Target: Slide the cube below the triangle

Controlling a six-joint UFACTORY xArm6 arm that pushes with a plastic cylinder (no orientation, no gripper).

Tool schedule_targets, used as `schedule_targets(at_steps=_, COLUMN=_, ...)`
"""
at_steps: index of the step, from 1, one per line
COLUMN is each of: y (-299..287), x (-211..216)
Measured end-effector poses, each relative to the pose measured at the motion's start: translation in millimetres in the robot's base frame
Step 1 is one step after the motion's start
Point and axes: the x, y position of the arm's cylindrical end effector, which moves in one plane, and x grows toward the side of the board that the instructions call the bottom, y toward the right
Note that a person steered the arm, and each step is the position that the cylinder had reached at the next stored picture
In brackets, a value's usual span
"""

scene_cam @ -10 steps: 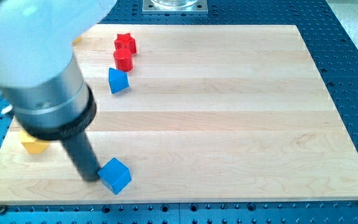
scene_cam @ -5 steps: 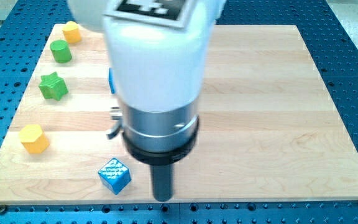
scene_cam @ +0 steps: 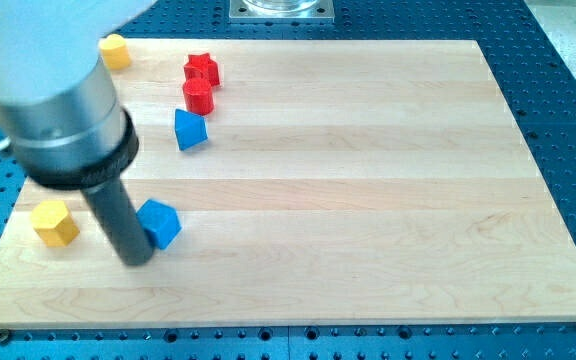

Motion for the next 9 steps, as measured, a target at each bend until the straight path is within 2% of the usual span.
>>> schedule_targets(at_steps=1, y=2.9, x=-51.6)
schedule_targets(at_steps=2, y=15.6, x=-41.6)
schedule_targets(at_steps=4, y=17.1, x=45.5)
schedule_targets(at_steps=5, y=48.2, x=21.3)
schedule_targets(at_steps=7, y=47.9, x=-29.4)
schedule_targets(at_steps=8, y=42.9, x=-33.7)
schedule_targets(at_steps=9, y=70.4, x=-24.6)
